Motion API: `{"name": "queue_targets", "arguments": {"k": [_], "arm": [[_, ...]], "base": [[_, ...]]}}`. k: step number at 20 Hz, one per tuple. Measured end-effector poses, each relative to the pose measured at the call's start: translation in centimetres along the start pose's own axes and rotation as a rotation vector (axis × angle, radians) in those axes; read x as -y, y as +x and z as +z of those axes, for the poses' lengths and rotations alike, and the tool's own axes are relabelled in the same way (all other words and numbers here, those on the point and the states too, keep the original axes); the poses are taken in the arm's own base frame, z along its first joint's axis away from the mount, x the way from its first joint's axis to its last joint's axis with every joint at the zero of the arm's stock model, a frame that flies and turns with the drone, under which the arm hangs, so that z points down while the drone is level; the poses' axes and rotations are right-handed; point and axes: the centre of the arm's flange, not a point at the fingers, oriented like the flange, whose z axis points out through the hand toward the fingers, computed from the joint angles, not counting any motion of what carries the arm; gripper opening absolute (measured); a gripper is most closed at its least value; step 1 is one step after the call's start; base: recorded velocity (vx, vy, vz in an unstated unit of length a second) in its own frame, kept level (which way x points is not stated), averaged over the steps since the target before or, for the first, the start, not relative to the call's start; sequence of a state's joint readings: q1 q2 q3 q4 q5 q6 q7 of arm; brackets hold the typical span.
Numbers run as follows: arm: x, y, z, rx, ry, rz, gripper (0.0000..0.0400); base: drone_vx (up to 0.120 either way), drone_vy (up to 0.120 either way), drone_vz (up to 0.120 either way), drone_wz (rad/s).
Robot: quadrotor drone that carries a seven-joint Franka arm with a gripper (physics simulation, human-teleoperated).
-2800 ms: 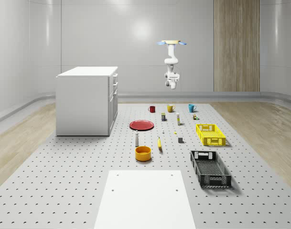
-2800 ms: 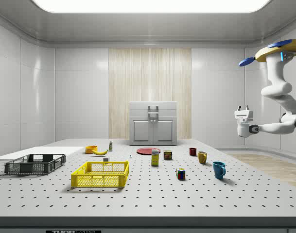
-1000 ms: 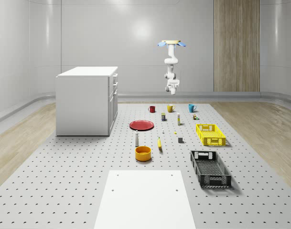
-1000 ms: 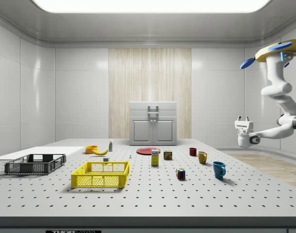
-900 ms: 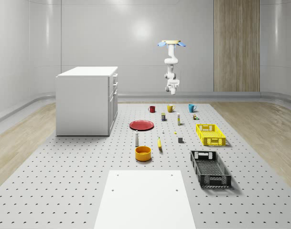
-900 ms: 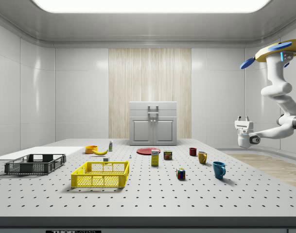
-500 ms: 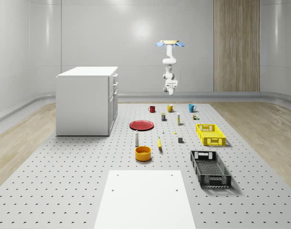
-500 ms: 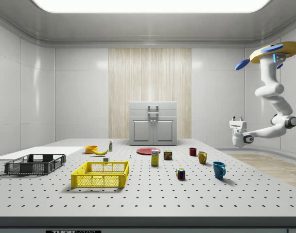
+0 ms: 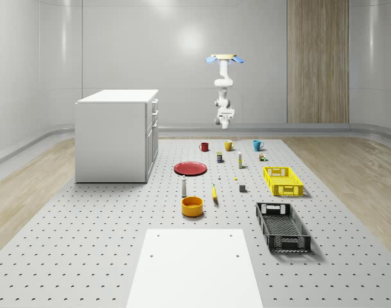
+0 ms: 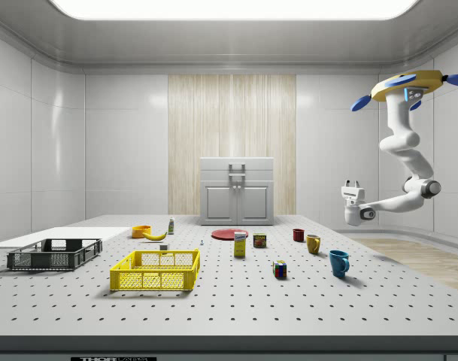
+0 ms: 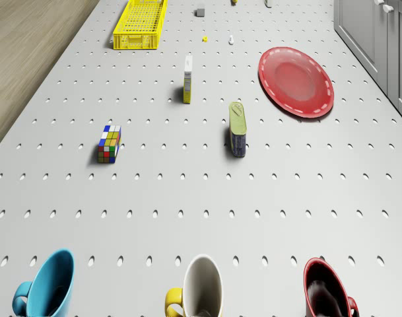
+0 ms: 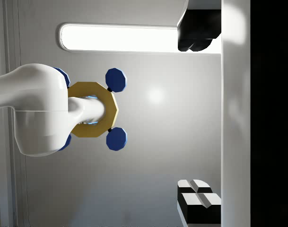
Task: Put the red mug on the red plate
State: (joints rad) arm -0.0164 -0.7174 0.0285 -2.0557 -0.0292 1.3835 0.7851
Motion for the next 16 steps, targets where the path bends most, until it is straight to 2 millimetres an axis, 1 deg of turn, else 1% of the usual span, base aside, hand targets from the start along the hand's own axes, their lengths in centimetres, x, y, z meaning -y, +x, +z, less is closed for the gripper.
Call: {"name": "queue_targets", "arguments": {"k": [6,10,13,16], "arm": [[0.5,-0.6,0.0,-0.062,-0.055,-0.001,0.0400],[1.4,-1.5,0.2,-0.152,-0.142,-0.003,0.0400],[2.5,-2.6,0.7,-0.270,-0.257,-0.006,0.0400],[4.1,-4.3,2.0,-0.456,-0.441,-0.011,0.0400]], "base": [[0.120,-0.120,0.000,0.000],[0.120,-0.120,0.000,0.000],[0.120,-0.120,0.000,0.000],[0.120,-0.120,0.000,0.000]]}}
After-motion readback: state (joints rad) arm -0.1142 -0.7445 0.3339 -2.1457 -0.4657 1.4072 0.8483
